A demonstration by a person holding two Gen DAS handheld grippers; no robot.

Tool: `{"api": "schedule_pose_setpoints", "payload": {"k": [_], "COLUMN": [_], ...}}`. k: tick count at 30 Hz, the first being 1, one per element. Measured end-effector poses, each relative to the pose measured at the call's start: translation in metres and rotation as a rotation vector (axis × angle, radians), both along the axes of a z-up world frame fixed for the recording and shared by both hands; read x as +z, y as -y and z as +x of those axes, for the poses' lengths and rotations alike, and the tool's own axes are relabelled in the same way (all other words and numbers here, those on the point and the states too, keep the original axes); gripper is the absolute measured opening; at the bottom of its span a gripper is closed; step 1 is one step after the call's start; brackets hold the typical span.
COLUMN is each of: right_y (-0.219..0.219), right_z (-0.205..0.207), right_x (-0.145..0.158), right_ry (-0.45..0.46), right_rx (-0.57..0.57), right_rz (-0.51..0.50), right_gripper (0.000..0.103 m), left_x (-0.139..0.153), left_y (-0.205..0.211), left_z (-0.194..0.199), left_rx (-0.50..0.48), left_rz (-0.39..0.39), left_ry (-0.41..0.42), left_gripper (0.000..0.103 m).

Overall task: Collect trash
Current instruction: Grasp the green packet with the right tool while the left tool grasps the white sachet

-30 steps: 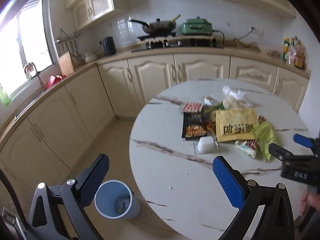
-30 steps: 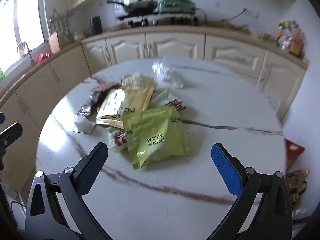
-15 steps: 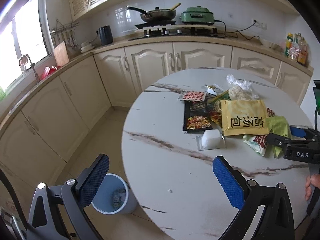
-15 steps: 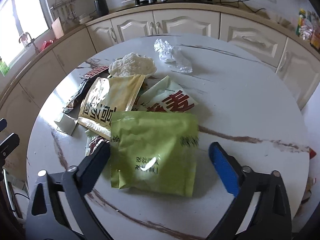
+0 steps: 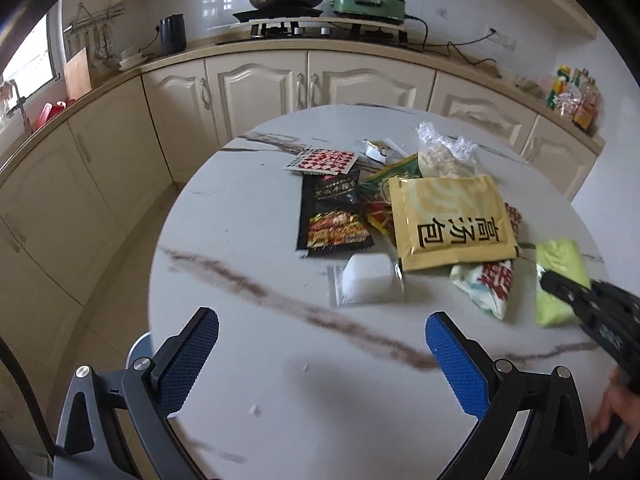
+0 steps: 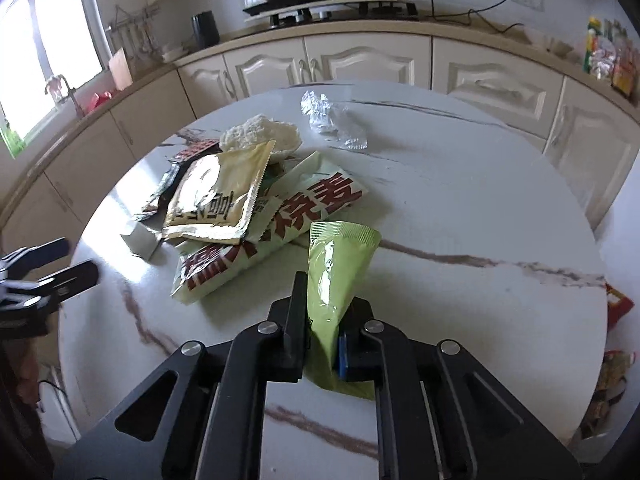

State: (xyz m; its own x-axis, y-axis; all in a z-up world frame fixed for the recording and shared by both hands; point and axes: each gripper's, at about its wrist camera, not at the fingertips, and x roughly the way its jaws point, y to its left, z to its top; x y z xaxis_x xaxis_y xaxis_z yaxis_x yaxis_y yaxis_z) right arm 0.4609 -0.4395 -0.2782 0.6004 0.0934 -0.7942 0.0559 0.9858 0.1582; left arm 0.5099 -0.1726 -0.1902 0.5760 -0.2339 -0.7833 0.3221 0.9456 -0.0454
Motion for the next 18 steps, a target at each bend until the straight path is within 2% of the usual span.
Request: {"api": "schedule_pose_setpoints", "payload": {"k": [3,5,8,11,13,16,18], "right_y": [-0.001,-0.002,-0.003,-0.002,-0.002,-0.001,-0.001], "right_z": [-0.005,-0.008,-0.011,-0.013,-0.013,-0.014,-0.014], "right_x": [0.001,0.006,0.014,0.019,0.022,0.023,0.023], "right_ry": [0.008,0.027,0.049,0.065,0.071,0.077,0.080], "right_rx": [0.008,0.011,0.018,0.026,0.030,0.030,0.030], "right_rz": [0.006,0.008,0.010,0.018,0.018,0.023,0.027], "right_gripper": [0.011,0.011,0.011,0.012,0.012,0.012,0.012], "left_x": [-0.004,-0.007,-0.017,-0.026,-0.025,-0.026,-0.026], "left_y": [0.011,0.017,0.024,0.024,0.022,0.022,0.023], "left_z": [0.007,0.012,0.022,0.030,0.032,0.033,0.032], "left_rx": [-0.006,0.021,0.030,0.033,0.034,0.013,-0.022], "left_rz": [-0.003,0.033,0.042,0.025,0.018,0.010,0.000], "left_ry": [-0.010,0.004,-0.010,-0.043,-0.032,-0.012,-0.003], "left_gripper": [0.102,0.102,0.099,0.078,0.073,0.055,0.037]}}
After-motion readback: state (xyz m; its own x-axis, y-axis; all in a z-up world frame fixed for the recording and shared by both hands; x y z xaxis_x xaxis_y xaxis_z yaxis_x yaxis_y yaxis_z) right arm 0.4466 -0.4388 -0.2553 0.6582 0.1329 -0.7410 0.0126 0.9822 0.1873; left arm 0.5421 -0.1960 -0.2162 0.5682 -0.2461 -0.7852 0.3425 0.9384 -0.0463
